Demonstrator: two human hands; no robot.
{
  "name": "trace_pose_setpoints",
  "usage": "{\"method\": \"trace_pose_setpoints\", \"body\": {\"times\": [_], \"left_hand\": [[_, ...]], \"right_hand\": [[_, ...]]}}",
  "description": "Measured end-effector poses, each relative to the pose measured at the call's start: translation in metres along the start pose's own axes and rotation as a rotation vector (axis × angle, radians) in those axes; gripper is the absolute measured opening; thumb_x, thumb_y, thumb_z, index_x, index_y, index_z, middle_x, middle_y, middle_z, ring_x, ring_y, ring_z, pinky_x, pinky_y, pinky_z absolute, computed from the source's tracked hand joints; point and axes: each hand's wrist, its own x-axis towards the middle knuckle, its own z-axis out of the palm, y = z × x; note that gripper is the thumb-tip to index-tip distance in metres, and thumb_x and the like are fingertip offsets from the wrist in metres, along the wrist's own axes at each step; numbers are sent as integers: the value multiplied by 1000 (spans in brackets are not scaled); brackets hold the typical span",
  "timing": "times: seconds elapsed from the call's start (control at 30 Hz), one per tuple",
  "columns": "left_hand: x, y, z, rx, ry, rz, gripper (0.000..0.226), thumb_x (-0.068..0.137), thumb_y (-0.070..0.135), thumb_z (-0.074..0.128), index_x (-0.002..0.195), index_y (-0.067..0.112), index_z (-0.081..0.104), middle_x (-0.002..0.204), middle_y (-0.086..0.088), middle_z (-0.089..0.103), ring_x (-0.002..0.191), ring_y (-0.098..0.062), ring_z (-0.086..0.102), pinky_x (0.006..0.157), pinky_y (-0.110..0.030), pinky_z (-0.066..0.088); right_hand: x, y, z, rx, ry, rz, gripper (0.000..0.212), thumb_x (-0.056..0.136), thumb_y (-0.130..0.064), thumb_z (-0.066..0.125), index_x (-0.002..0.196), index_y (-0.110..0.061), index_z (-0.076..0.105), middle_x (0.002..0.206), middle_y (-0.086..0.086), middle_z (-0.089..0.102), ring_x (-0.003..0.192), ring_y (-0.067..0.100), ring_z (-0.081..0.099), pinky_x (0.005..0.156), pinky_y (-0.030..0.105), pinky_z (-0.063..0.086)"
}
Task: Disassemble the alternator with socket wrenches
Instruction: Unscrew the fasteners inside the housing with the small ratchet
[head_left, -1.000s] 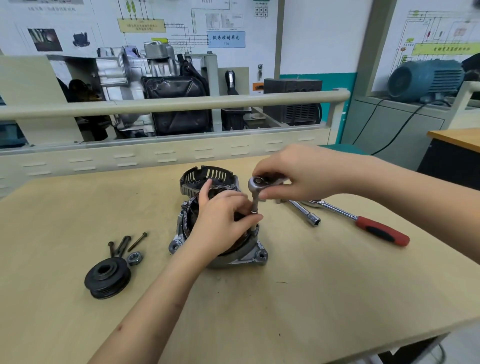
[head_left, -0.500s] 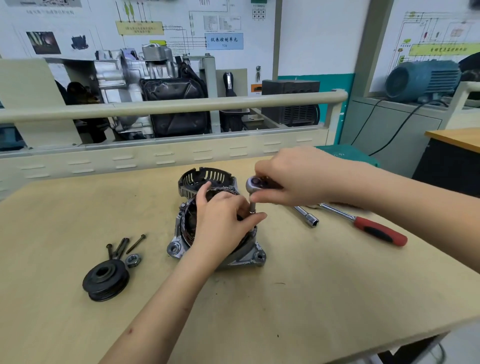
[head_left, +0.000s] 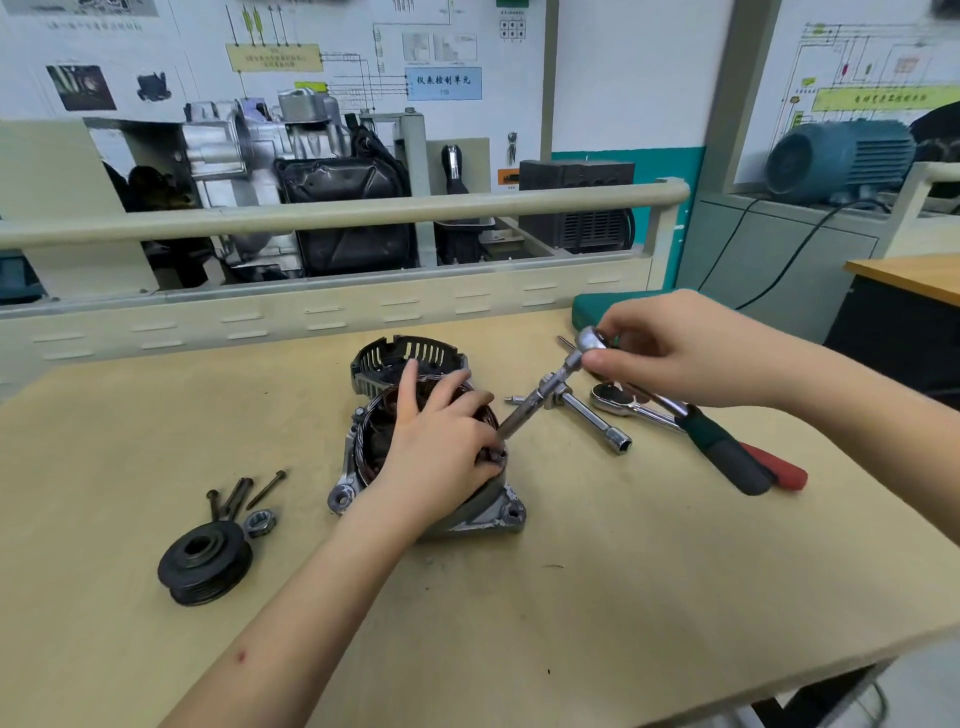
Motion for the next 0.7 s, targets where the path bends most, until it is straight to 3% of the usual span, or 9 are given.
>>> {"method": "trace_pose_setpoints", "body": {"times": [0.13, 0.27, 0.37, 0.43, 0.47, 0.53, 0.63, 0.7], "left_hand": [[0, 1, 2, -18, 44, 32, 24, 89, 41, 52, 103, 31, 68, 136, 17, 44, 139, -9, 11, 89, -34, -41], [2, -8, -5, -184, 159, 2, 19, 85, 37, 60, 93, 23, 71, 125, 15, 56, 135, -11, 26, 103, -32, -23], [2, -13, -10, -262, 162, -29, 16, 83, 36, 63, 89, 24, 71, 118, 15, 59, 131, -10, 32, 105, -29, -17], [0, -12, -8, -266, 139, -7, 16, 84, 37, 62, 90, 25, 70, 115, 17, 60, 129, -8, 33, 105, -30, -17], [0, -10, -5, -263, 132, 10, 16, 84, 36, 61, 92, 24, 70, 113, 17, 61, 129, -8, 33, 105, -30, -18], [0, -8, -1, -206, 118, 45, 18, 86, 37, 59, 96, 25, 68, 111, 19, 61, 130, -7, 32, 102, -29, -25], [1, -1, 2, -3, 55, 107, 23, 89, 40, 53, 101, 27, 67, 111, 19, 62, 131, -8, 31, 92, -31, -39], [1, 7, 0, 96, 39, 146, 20, 87, 37, 58, 95, 23, 71, 101, 14, 67, 125, -12, 43, 98, -42, -35]], "right_hand": [[-2, 1, -1, 32, 24, 16, 69, 60, -71, 28, 91, -17, 59, 63, -7, 53, 55, 6, 46, 48, 11, 35], [-2, 1, -3, 77, 37, 20, 63, 61, -70, 30, 89, -20, 57, 61, -11, 52, 53, 4, 49, 49, 8, 35], [-3, 1, -4, 130, 46, 26, 59, 60, -69, 32, 85, -21, 57, 59, -11, 56, 54, -11, 52, 48, 8, 37], [-5, 2, -6, 134, 54, 30, 62, 59, -71, 31, 85, -21, 57, 61, -9, 59, 56, -6, 56, 49, 11, 40], [-7, 3, -6, 124, 58, 30, 66, 58, -72, 30, 86, -19, 57, 65, -4, 61, 60, 1, 58, 56, 20, 46], [-11, 4, -6, 89, 60, 28, 72, 57, -73, 28, 88, -16, 59, 72, 5, 63, 65, 15, 58, 62, 33, 47], [-17, 5, -7, 62, 59, 42, 71, 58, -73, 28, 87, -16, 60, 71, 6, 62, 60, 16, 50, 57, 32, 41], [-20, 8, -6, 57, 58, 57, 71, 59, -73, 28, 86, -16, 60, 70, 6, 62, 59, 16, 50, 57, 32, 41]]}}
